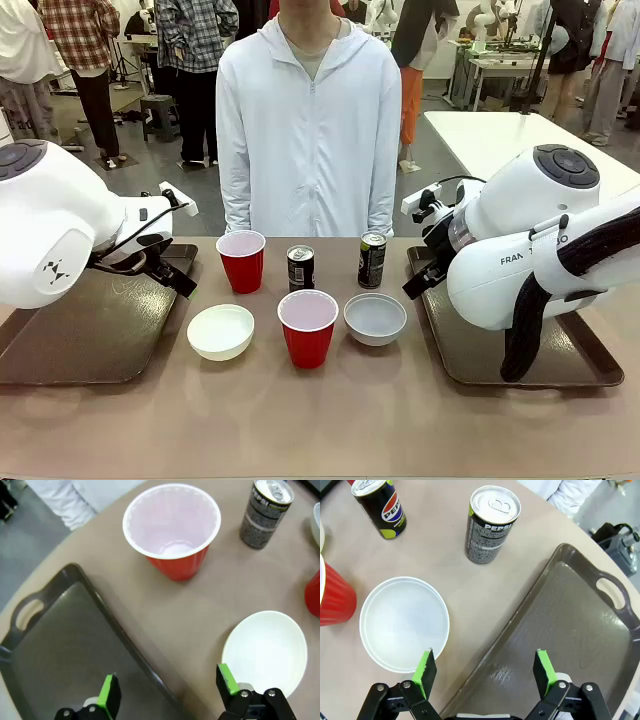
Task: Prepare tableware on both trays.
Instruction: Pick up a Picnic Bowl from the table and place it on a Handle tray.
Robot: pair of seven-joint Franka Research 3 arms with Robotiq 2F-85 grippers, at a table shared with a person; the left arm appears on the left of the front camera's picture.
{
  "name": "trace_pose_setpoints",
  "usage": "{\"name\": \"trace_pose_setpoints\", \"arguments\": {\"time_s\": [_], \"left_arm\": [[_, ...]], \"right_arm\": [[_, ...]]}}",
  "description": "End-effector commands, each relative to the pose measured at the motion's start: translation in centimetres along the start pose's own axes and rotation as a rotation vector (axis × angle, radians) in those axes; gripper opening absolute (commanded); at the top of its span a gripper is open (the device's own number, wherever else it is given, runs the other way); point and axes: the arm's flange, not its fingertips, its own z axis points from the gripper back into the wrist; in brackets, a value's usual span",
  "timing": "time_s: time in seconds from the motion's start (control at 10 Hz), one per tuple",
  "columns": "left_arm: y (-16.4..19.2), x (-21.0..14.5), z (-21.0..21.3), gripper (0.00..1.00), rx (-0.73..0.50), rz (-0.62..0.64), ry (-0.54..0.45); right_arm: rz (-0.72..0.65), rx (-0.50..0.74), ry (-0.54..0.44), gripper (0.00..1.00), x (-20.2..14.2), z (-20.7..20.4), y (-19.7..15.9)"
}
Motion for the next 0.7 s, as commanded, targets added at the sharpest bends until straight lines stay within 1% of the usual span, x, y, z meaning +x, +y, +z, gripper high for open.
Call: {"name": "trace_pose_setpoints", "arguments": {"time_s": [0.0, 0.6], "left_arm": [[-0.01, 0.00, 0.00, 1.00, 0.000, 0.000, 0.000], [-0.01, 0.00, 0.00, 1.00, 0.000, 0.000, 0.000]], "right_arm": [[0.000, 0.000, 0.000, 1.00, 0.00, 0.00, 0.00], [0.000, 0.000, 0.000, 1.00, 0.00, 0.00, 0.00]]}}
